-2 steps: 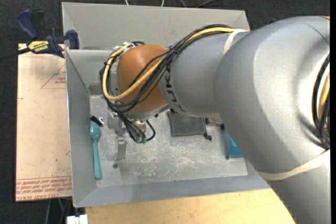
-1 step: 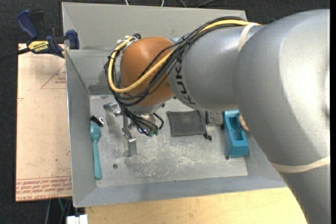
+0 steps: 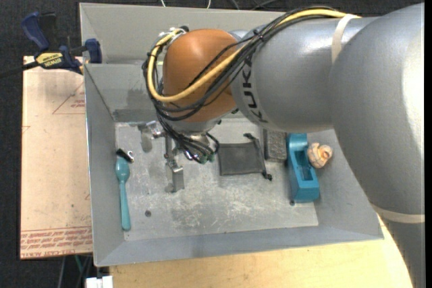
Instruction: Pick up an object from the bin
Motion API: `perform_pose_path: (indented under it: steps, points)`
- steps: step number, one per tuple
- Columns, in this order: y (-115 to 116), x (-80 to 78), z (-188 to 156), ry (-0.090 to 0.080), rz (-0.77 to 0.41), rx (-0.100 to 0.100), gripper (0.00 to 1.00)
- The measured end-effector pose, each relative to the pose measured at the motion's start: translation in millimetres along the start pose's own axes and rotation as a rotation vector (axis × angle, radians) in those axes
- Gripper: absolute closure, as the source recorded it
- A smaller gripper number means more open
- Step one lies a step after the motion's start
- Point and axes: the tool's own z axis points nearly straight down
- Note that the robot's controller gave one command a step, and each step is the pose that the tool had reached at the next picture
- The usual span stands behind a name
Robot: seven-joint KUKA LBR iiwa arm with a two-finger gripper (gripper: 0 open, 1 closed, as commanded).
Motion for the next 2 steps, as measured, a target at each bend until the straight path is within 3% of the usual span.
perform_pose_path:
  steps: [1, 2]
  points:
    - [-3.3, 0.5, -32.1, 0.000, 0.280, 0.001, 0.00]
    - [-51.9, 0.2, -98.7, -0.004, 0.208, -0.001, 0.00]
